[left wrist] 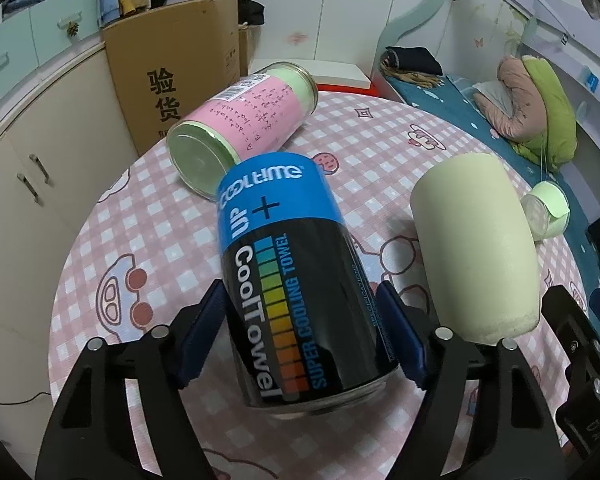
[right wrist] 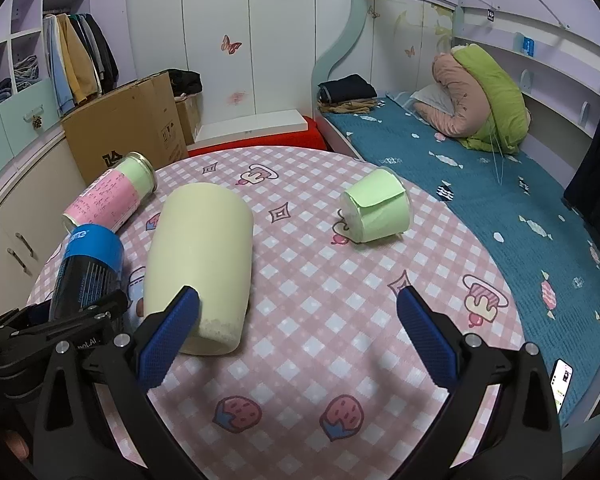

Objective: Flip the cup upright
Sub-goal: 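Move the left gripper to the lying CoolTowel can and close on it, then lift the can with the left gripper while the right gripper grasps its blue end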

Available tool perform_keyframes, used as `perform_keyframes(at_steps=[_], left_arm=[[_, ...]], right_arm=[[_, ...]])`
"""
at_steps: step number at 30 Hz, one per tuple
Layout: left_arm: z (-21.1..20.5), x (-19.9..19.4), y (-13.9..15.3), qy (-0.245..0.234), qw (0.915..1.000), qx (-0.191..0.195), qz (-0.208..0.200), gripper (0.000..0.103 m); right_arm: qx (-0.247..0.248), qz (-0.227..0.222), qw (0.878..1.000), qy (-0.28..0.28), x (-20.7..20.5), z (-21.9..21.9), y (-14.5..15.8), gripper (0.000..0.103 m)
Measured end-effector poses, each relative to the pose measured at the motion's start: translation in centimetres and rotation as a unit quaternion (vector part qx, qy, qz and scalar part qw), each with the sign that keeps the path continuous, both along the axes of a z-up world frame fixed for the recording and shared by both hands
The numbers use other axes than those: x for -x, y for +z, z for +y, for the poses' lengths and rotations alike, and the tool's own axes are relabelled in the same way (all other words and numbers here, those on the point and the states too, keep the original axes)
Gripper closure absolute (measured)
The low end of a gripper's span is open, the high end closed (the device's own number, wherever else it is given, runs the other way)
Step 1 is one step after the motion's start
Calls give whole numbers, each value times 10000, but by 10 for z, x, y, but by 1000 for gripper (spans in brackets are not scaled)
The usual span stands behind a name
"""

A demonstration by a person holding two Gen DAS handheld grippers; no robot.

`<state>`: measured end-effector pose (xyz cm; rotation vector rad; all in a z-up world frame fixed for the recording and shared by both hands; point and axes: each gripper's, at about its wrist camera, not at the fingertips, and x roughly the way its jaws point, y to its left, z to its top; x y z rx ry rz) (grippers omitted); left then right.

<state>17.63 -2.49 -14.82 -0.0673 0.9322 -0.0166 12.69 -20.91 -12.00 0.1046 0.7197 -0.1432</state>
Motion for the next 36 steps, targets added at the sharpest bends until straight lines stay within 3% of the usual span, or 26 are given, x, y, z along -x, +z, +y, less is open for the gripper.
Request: perform_keyframes(at_steps=[24, 34, 36], left_arm=[[-37, 113, 4, -845, 9960, 172, 225, 33], [-40, 128, 0, -996, 9939, 394, 278, 32], [-36, 128, 0, -1010, 9930, 528, 324, 27]], right_arm=[[-216, 204, 9995, 127, 82, 0, 10, 5], [-282, 288, 9992, 67, 98, -2, 9, 5], [-348, 279, 9990, 95, 99, 0, 12, 5]])
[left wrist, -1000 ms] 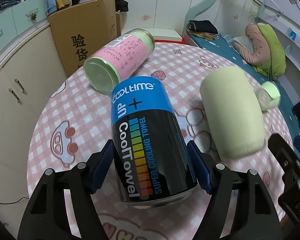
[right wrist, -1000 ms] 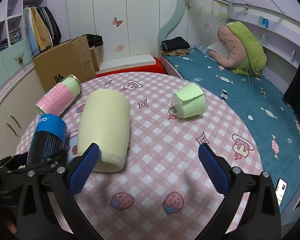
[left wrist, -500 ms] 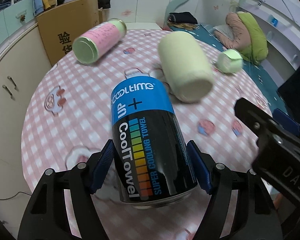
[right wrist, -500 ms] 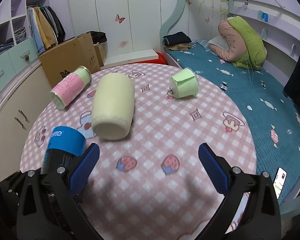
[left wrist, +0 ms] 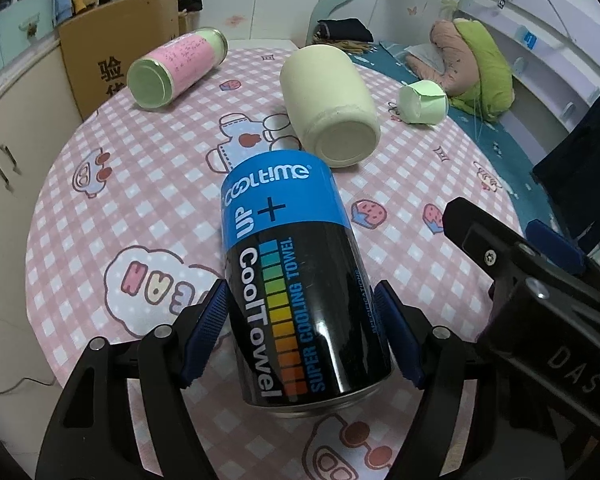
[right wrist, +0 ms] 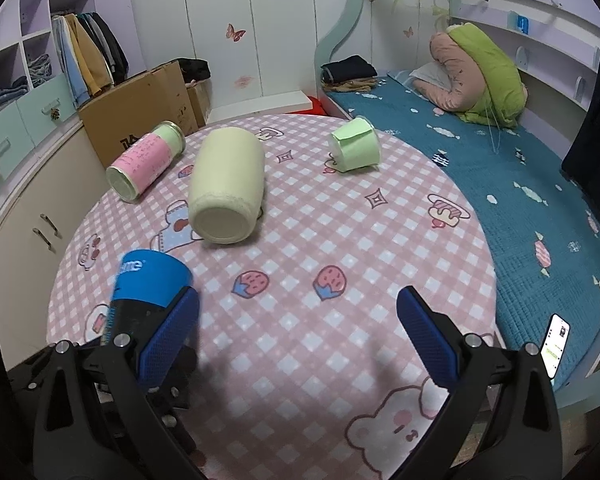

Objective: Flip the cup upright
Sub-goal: 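Lift the can with the left gripper while the right gripper grasps its blue end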

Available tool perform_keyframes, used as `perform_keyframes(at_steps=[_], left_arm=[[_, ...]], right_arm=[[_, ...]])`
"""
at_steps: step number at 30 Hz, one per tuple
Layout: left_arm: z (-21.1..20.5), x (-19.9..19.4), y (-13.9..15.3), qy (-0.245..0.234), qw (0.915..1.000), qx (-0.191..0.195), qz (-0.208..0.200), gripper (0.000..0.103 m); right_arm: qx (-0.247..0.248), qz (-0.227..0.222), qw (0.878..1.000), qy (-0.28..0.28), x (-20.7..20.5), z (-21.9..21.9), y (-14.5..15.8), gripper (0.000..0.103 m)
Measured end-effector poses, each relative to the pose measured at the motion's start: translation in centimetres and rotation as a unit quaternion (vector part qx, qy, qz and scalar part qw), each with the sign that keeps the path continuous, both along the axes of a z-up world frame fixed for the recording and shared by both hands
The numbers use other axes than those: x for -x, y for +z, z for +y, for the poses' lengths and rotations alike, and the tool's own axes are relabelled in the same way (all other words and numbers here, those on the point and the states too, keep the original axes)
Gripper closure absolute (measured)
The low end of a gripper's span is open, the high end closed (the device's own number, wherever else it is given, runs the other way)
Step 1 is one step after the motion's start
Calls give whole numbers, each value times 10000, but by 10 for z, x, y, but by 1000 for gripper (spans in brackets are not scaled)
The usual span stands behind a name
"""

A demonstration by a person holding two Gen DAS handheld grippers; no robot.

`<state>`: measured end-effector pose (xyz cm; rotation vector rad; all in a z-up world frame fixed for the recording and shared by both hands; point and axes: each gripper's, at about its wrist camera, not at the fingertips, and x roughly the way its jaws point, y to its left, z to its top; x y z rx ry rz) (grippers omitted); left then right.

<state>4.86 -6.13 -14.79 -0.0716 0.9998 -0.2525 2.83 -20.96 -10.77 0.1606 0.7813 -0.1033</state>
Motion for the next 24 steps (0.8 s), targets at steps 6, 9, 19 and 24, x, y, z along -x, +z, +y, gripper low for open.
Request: perform_keyframes(at_steps=[6, 9, 19, 24], left_arm=[[20, 8, 11, -101, 9980, 603, 131, 9], [39, 12, 22, -61, 9969, 775, 84, 9], [108, 1, 30, 677, 9974, 184, -183, 8], [121, -6, 19, 733, 9971, 180, -67, 8]], right_arm=[[-227, -78, 9997, 79, -1, 9, 13, 5], [-401, -46, 9989, 238, -6, 19, 18, 5], [-647, 715, 9920, 810, -42, 69, -6, 5], [-778, 1145, 9861, 915, -61, 83, -25, 5]])
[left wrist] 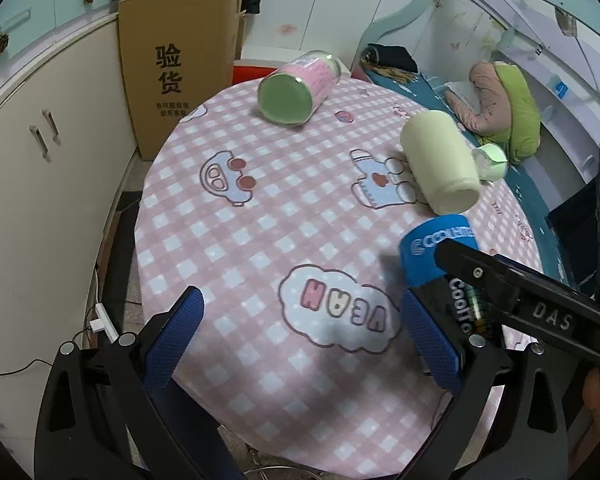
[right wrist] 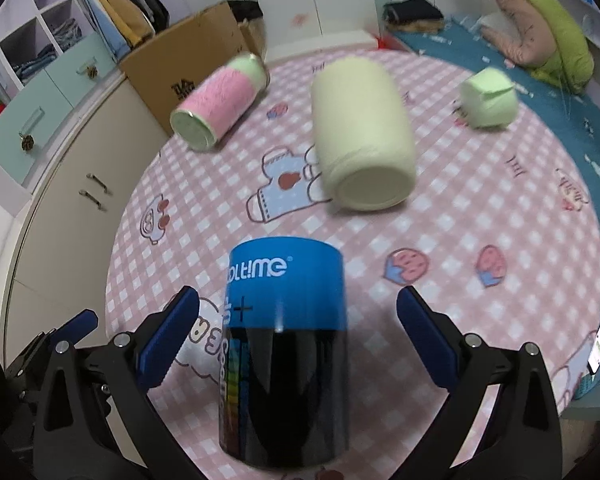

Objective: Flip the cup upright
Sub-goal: 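Lift the can with the left gripper while the right gripper grasps its blue end, then rotate the can upright in the right gripper, open end up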

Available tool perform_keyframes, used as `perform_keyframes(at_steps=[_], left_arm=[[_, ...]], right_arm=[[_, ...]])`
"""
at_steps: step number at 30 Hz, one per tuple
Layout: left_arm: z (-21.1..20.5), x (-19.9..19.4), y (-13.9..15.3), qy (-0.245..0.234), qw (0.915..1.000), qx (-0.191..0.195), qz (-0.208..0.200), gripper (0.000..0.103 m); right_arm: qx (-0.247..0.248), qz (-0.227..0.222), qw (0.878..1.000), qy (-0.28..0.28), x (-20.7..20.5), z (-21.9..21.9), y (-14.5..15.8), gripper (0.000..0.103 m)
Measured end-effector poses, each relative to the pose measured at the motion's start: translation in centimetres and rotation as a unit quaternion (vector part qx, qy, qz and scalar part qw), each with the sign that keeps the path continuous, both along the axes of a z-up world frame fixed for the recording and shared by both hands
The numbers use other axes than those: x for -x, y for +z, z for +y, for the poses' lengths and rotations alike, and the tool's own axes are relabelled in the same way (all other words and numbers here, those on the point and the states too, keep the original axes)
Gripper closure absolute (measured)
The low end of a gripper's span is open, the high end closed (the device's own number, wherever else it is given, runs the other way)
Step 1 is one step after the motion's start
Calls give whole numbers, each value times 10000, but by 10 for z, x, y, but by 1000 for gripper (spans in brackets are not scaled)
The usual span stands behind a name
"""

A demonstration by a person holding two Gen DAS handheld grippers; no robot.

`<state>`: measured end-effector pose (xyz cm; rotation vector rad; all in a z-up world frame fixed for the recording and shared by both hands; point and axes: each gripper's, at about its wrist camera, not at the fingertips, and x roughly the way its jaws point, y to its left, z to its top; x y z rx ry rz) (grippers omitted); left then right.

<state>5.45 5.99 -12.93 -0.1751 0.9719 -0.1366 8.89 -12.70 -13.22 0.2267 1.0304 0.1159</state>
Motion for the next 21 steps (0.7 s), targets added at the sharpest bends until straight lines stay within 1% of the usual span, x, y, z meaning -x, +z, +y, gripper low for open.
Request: perform_keyframes(at_steps=[4, 9, 10, 11, 12, 14, 18, 21], left_arm=[[4, -7, -10, 56, 9997, -216, 63, 8], [8, -13, -18, 66, 9997, -182, 140, 8], [8, -14, -19, 60, 9997, -171, 148, 8], [8, -14, -19, 52, 9997, -159, 149, 8], [7, -15, -19, 44, 9997, -165, 152, 8], [6, -15, -19, 19, 9998, -151, 139, 8], [4, -16, -19, -3, 9998, -141, 130, 8], [2, -15, -18, -15, 9998, -125, 131, 8]], right_arm=[[-49, 241, 9997, 55, -9, 5, -12, 5], [-67, 422, 9990, 133, -14, 9, -23, 6], [-75, 436, 9989, 152, -14, 9, -23, 8], [-97, 436, 9989, 163, -15, 9, -24, 14], [-125, 451, 9988, 161, -16, 10, -25, 34], [-185, 491, 9985, 184, -17, 9, -26, 36], [-78, 471, 9985, 269, -16, 11, -25, 36], [2, 358, 9990, 283, -12, 10, -19, 36]])
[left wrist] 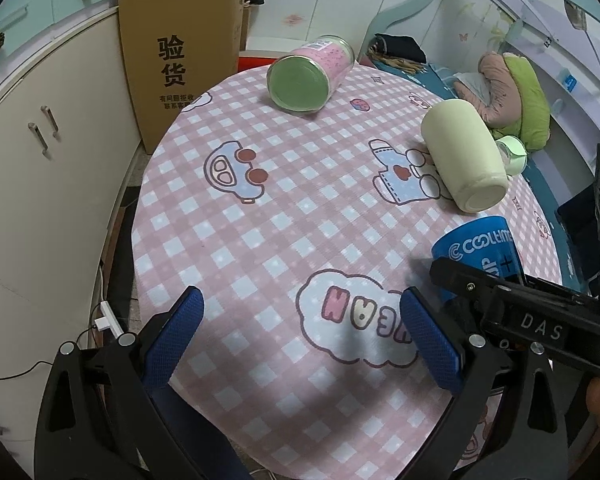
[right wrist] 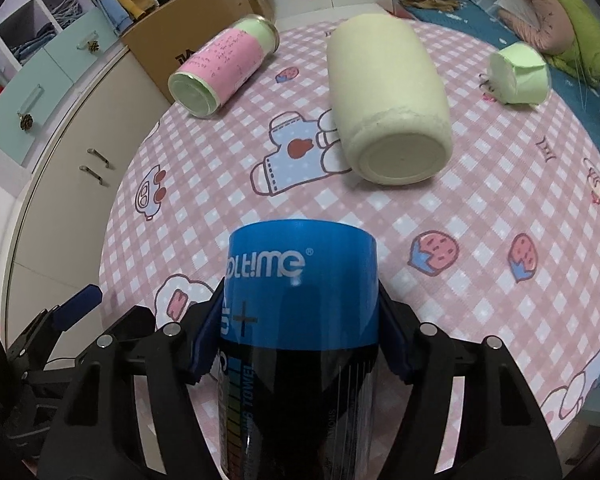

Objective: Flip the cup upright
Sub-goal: 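Rotate the can upright in the right gripper, open end up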

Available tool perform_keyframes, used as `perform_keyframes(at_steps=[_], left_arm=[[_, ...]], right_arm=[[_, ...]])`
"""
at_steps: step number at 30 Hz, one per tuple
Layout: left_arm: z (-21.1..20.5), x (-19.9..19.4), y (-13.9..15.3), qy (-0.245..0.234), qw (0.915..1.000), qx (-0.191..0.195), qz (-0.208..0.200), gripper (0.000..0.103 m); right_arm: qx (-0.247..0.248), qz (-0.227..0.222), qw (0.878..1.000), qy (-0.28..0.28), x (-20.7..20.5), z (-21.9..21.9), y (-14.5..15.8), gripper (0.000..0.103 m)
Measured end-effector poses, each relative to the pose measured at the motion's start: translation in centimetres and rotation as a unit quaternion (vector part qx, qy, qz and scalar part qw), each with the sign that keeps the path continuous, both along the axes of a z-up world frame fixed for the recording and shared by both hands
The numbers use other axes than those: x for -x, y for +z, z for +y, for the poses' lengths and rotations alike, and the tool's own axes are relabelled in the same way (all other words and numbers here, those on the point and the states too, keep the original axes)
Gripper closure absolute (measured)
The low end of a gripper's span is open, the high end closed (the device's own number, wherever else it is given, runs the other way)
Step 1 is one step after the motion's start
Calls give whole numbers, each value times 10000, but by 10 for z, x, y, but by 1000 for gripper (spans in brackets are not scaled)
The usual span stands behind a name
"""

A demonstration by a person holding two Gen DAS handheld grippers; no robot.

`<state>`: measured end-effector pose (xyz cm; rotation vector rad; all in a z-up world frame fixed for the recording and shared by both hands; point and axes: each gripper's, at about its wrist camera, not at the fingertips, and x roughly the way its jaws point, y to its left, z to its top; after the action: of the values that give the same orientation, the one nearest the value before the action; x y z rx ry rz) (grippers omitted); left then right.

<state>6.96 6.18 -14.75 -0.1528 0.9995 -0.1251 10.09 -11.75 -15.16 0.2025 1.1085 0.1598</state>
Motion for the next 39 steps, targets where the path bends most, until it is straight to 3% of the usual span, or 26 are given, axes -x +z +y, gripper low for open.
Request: perform_keyframes(at_steps=[4, 12, 24, 34, 39], left_arm=[[-3, 1, 3, -32, 10000, 17, -18, 8], [-12, 7, 11, -108, 9999, -10, -120, 8], [-20, 14, 15, -91, 9998, -35, -155, 8], [-22, 15, 12, -43, 9999, -89, -103, 8], [-20, 15, 11, -13, 9999, -88, -85, 8]], right_arm=[[99, -205, 9997, -13, 7, -6, 12, 37], [598, -1027, 9929, -102, 26, -14, 41, 37], [586, -2120, 9752, -237, 51, -27, 57, 37], [607, -2409, 9682, -278, 51, -26, 44, 36], [632, -2286, 9712, -248, 54, -25, 46, 36]])
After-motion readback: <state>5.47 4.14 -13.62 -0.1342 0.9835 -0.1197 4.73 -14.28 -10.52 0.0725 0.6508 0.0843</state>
